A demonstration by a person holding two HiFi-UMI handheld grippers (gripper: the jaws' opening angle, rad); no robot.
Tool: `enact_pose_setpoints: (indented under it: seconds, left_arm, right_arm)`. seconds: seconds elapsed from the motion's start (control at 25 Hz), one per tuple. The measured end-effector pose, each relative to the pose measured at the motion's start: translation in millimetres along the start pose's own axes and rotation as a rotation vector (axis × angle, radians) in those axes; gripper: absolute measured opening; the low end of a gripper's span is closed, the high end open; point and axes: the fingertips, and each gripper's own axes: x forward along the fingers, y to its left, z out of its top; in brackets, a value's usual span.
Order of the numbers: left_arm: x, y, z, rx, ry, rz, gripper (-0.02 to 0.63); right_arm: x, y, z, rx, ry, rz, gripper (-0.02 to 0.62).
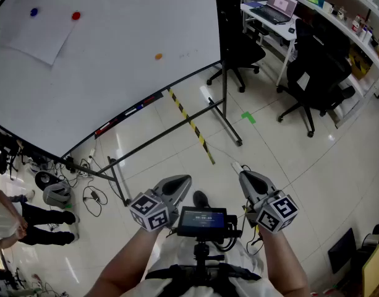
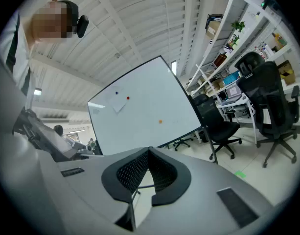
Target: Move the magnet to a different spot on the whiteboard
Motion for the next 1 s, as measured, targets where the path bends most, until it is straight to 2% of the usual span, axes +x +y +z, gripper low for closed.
enact_pose_setpoints:
  seconds: [0.44,0.76,1.0]
  left_arm:
    - [42.6,78.4,53.3,0.012,-0.025,-0.006,0.035]
    - [57.5,131.9,86.3,0.007,-0.048,-0.024,0.035]
    - [53.1,172.6,111.2,0.005,-0.098,-0.028,0.035]
  right_arm:
    - [81.8,-49.9,45.1,-0.043,-0.019,-0.031,0.026]
    - [144.9,-50.3,57.0,-0.073,0.005,-0.019,0.026]
    - [189.8,-40.9,64.8,-0.115,0.025,-0.009,0.028]
